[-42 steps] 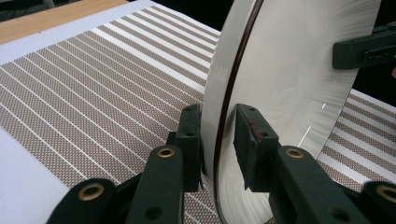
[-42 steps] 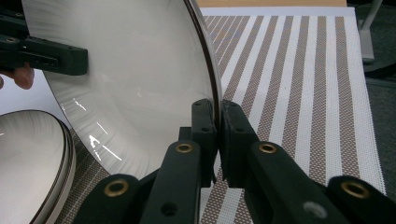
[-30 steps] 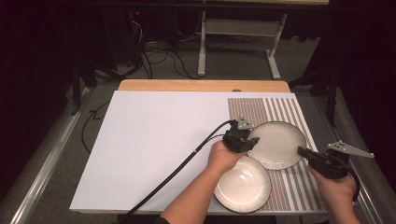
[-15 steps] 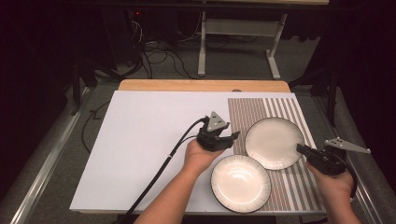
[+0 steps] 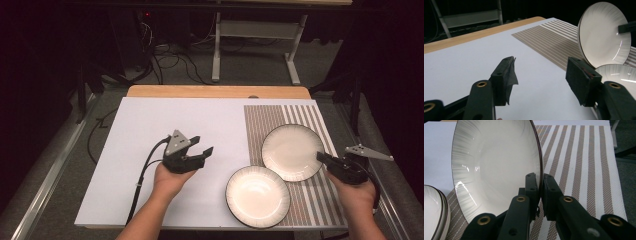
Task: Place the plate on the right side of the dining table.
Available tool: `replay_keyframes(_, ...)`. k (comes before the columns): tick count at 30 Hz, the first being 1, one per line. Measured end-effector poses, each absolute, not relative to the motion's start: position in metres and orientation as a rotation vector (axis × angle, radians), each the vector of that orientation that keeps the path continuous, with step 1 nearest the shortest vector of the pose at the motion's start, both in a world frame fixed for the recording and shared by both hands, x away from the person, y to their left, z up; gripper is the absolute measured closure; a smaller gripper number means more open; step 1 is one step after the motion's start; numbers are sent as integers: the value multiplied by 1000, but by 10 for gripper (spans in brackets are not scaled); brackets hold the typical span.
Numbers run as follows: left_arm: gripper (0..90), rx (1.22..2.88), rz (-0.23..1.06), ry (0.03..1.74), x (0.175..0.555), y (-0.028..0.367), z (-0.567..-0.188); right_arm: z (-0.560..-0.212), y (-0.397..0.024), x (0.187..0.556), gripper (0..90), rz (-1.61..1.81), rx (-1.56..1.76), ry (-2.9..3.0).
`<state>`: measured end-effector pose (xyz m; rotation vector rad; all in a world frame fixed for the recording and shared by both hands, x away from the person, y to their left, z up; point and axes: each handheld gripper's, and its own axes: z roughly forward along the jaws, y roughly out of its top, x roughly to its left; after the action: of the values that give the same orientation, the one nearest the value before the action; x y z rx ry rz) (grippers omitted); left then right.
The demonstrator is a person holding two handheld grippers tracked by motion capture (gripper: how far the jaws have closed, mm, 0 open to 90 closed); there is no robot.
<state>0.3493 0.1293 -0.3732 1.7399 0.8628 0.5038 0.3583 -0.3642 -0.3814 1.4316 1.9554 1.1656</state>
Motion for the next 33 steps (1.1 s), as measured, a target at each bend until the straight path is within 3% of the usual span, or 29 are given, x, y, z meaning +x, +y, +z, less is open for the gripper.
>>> replay_keyframes(11, 212, 1734, 567, 890, 310, 183, -384, -382, -364, 361, 857, 1148, 1450, 1951)
replay_keyframes(20, 51, 1673, 612, 942, 294, 204, -388, -383, -363, 366, 852, 1137, 1473, 1947)
replay_keyframes(33, 7, 1641, 627, 939, 290, 214, -392, -392, -367, 386, 835, 1125, 1575, 1951)
